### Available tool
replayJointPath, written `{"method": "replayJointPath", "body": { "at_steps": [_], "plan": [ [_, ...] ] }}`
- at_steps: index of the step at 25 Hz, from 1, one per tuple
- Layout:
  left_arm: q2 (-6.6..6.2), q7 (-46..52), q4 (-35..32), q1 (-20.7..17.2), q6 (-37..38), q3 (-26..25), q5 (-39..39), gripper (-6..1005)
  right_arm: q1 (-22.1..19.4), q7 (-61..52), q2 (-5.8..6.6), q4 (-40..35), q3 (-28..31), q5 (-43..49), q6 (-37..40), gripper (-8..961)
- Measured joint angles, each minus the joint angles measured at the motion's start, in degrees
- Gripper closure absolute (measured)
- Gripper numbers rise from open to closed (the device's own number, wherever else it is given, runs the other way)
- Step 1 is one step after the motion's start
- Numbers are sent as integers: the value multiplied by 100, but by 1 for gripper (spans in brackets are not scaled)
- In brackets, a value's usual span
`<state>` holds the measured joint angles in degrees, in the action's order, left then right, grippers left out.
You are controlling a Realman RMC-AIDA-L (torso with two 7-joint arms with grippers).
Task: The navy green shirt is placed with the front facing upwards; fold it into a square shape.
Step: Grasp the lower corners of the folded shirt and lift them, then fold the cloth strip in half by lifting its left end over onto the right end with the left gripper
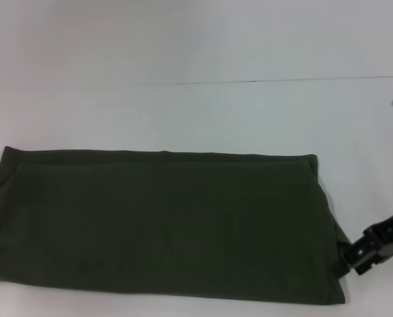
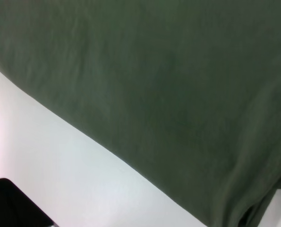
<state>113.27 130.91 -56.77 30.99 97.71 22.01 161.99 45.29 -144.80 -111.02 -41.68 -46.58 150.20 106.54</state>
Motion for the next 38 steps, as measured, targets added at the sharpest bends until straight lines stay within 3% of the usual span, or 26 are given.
{"method": "replayJointPath", "body": {
  "at_steps": [5,8,11,13,16,20,24,25,28,35,38],
  "plan": [
    [-8,4,0,32,18,-4,-5,973,44,203,103,-162,911,-237,207,247],
    [-10,4,0,43,20,-4,-16,972,-47,628,125,-32,1569,-1111,162,238],
    [-10,6,4,43,16,-2,-2,971,-247,1357,113,461,1843,-2184,8,228],
    [-6,28,7,32,13,-1,9,969,-414,1994,21,770,1858,-2746,-226,222],
    [4,87,3,7,21,-3,24,967,-671,2880,-245,943,1868,-3231,-598,213],
    [25,198,-3,-20,62,11,144,965,-906,3847,-571,957,1878,-3437,-935,200],
    [41,318,-87,-80,33,-33,160,940,-964,4450,-780,978,1843,-3447,-1080,188],
    [43,354,-121,-91,21,-51,160,917,-965,4521,-809,984,1830,-3446,-1128,185],
    [48,447,-160,-98,19,-66,163,849,-966,4615,-832,1086,1821,-3435,-1271,9],
    [37,703,-266,-40,-201,-252,-1,707,-964,4874,-844,1259,1868,-3479,-1316,8],
    [-47,757,-177,120,-238,-389,-158,646,-972,4925,-846,1295,1851,-3562,-1324,8]
  ]
}}
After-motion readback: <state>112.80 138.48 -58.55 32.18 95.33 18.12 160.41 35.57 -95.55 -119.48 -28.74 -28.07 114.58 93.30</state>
